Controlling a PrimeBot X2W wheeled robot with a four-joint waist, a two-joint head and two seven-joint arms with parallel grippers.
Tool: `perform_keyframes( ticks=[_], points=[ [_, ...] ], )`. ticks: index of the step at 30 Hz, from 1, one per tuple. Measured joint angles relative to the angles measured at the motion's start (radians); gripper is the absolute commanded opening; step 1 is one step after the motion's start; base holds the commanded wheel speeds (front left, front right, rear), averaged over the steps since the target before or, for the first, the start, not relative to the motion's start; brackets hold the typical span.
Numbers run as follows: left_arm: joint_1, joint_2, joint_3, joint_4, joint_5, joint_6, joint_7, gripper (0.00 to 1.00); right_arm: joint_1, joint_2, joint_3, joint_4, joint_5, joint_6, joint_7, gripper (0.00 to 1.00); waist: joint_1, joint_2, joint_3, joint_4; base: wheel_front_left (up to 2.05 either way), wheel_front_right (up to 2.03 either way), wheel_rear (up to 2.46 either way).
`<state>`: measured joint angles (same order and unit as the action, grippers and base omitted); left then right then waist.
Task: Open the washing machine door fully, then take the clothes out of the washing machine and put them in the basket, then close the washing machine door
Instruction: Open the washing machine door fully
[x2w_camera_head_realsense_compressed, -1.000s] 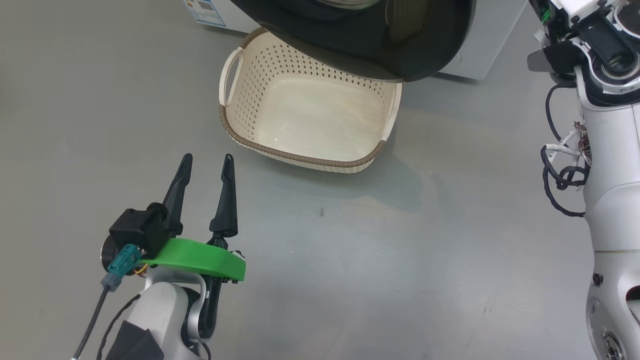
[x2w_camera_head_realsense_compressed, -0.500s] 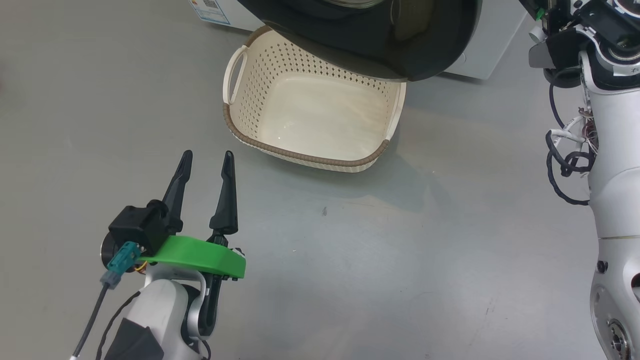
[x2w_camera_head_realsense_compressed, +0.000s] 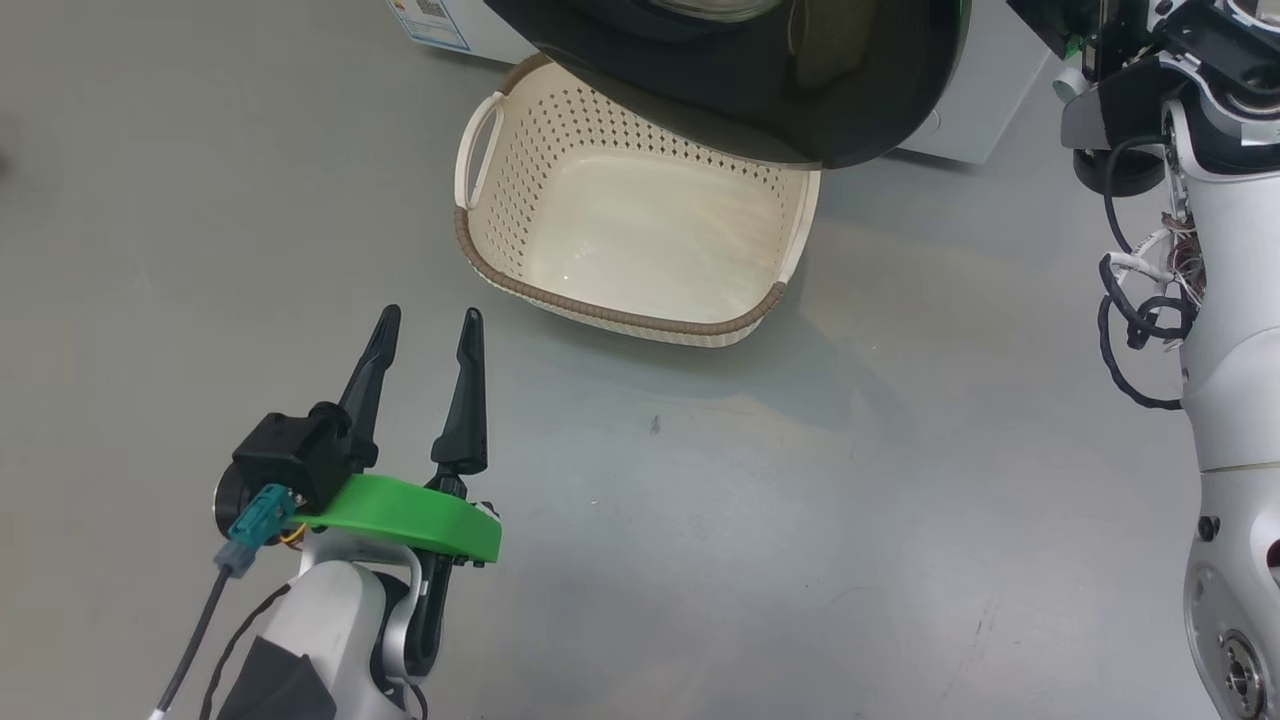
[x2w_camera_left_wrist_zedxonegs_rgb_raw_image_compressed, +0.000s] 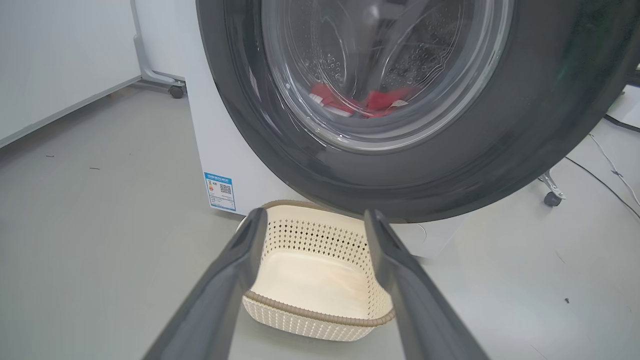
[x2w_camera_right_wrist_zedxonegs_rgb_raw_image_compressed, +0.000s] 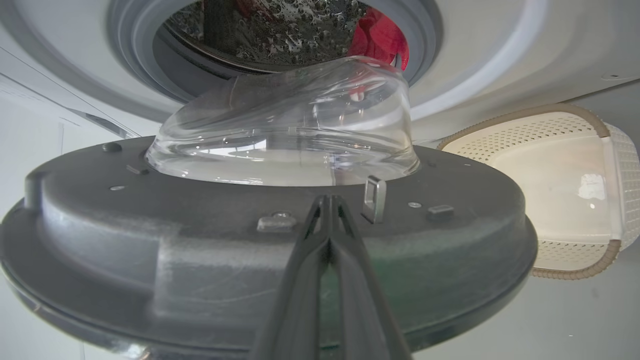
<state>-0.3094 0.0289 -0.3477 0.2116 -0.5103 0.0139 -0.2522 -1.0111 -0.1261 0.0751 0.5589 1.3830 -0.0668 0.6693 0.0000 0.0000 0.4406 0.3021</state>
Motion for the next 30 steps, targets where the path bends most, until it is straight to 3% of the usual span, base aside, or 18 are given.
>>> perform_keyframes(
  ticks=[30],
  points=[
    [0.006, 0.0, 0.005, 0.029, 0.001, 0.0, 0.0, 1.0, 0.102, 0.037, 0.018, 0.081, 0.105, -0.006, 0.109, 0.0, 0.0, 0.0, -0.109, 0.016, 0.0, 0.0, 0.0]
  ],
)
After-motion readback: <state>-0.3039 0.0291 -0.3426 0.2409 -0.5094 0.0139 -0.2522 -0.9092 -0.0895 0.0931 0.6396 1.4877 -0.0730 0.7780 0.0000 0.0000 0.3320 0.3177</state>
